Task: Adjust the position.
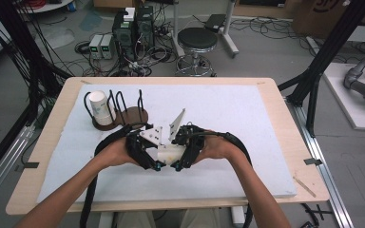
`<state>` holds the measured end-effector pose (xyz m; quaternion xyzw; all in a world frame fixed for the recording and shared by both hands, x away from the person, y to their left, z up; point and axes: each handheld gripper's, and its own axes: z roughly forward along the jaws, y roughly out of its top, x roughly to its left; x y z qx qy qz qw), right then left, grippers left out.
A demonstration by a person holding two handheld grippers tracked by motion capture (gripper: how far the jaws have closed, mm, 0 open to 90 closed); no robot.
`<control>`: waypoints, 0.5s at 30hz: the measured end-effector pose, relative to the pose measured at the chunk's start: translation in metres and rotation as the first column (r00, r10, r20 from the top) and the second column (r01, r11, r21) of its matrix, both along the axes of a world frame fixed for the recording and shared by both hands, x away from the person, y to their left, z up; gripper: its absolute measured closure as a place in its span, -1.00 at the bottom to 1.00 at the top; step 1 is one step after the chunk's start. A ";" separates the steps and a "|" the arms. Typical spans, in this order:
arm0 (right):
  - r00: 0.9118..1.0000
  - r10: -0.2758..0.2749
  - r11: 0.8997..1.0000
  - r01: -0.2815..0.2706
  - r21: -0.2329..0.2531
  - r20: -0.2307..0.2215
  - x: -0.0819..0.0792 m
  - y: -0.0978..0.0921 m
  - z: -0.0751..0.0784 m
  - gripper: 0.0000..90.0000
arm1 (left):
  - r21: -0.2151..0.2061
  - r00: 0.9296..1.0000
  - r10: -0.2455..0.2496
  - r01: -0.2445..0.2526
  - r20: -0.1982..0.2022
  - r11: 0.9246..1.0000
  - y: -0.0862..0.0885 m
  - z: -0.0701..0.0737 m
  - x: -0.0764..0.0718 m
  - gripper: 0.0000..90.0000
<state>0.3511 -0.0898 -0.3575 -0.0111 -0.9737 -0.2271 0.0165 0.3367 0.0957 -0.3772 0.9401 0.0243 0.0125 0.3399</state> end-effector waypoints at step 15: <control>0.999 -0.011 0.994 0.007 0.107 0.038 -0.002 -0.009 0.012 -0.68 | -0.079 1.000 0.022 -0.023 -0.014 0.997 0.014 -0.012 -0.002 -0.18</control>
